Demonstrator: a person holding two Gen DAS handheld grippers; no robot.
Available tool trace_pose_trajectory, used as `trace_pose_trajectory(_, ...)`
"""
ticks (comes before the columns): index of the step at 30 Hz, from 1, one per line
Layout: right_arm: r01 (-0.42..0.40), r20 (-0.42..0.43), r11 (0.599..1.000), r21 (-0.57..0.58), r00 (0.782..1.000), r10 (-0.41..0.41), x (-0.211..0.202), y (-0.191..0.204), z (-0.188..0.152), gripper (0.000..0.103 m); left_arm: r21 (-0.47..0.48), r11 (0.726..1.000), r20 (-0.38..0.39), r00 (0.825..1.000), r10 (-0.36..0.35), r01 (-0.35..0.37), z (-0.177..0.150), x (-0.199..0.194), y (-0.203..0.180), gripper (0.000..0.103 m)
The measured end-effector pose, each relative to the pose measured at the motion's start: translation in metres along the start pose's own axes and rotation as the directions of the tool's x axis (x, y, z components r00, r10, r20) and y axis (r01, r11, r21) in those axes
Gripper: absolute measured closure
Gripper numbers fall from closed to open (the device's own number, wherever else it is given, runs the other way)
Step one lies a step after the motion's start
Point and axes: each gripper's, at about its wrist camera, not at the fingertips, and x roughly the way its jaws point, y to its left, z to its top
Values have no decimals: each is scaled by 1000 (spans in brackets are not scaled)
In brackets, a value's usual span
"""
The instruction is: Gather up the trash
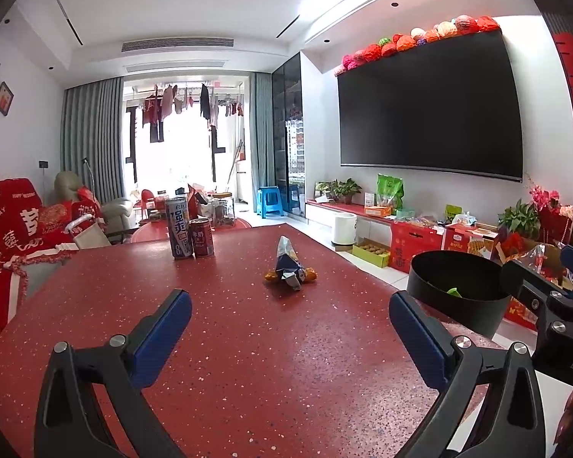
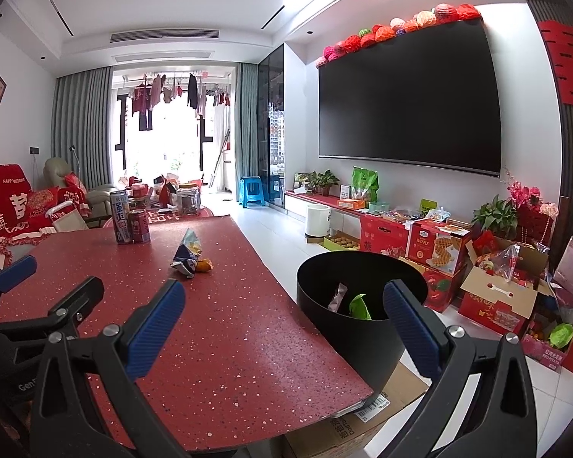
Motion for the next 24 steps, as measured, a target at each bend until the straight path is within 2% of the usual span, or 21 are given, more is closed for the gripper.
trace_pose_trajectory(24, 3, 2, 1000, 1, 1000, -3, -1, -1, 0, 0, 1, 1000, 0, 1000, 1, -1, -1, -1, -1, 0)
